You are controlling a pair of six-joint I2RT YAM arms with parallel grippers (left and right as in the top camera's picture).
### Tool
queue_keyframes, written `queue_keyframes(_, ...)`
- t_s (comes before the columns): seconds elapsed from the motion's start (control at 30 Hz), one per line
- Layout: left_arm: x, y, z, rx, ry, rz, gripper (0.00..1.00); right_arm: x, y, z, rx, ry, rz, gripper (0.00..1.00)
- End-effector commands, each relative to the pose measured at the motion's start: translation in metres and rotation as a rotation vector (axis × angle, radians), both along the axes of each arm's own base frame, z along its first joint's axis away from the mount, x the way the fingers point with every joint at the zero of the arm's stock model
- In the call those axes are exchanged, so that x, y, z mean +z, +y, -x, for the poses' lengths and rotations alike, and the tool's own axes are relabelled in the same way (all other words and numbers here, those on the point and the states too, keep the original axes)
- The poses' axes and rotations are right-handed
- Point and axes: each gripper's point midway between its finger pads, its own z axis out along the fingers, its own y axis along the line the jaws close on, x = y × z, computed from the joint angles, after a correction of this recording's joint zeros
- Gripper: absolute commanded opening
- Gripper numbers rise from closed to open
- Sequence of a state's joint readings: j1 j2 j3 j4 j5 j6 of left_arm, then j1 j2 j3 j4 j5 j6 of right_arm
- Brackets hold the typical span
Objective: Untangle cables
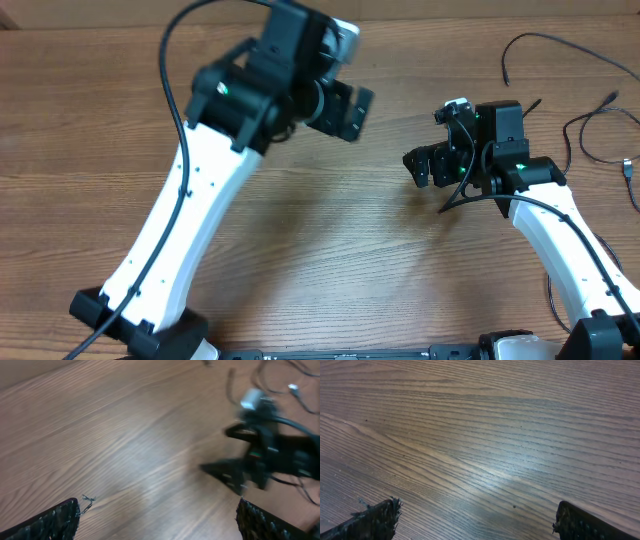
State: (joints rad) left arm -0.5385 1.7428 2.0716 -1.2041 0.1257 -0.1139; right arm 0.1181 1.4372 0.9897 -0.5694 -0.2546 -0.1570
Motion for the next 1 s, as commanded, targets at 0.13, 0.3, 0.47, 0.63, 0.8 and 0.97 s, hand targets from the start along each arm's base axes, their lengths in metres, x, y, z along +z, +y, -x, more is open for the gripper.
queue_keyframes(0.13, 0.046, -0.022, 0.049, -0.104, -0.219, -0.103, 1.0, 0.019, -0.001, -0.006, -0.007, -0.053, -0.002, 1.0)
queue_keyframes(0.3, 0.057, -0.019, 0.05, -0.134, -0.284, -0.128, 1.0, 0.019, -0.001, -0.006, -0.007, -0.052, -0.002, 1.0)
queue_keyframes(0.47, 0.088, -0.031, 0.034, -0.149, -0.428, -0.066, 1.0, 0.019, -0.001, -0.006, -0.007, -0.053, -0.002, 1.0)
queue_keyframes(0.63, 0.119, -0.043, 0.015, -0.152, -0.609, 0.0, 1.0, 0.019, -0.001, -0.006, -0.007, -0.052, -0.002, 1.0)
queue_keyframes(0.8, 0.126, -0.037, -0.003, -0.137, -0.684, 0.09, 0.99, 0.019, -0.001, -0.006, -0.007, -0.053, -0.002, 1.0)
queue_keyframes(0.97, 0.116, -0.012, -0.005, -0.175, -0.696, 0.174, 1.0, 0.019, -0.001, -0.006, -0.007, -0.052, -0.002, 1.0)
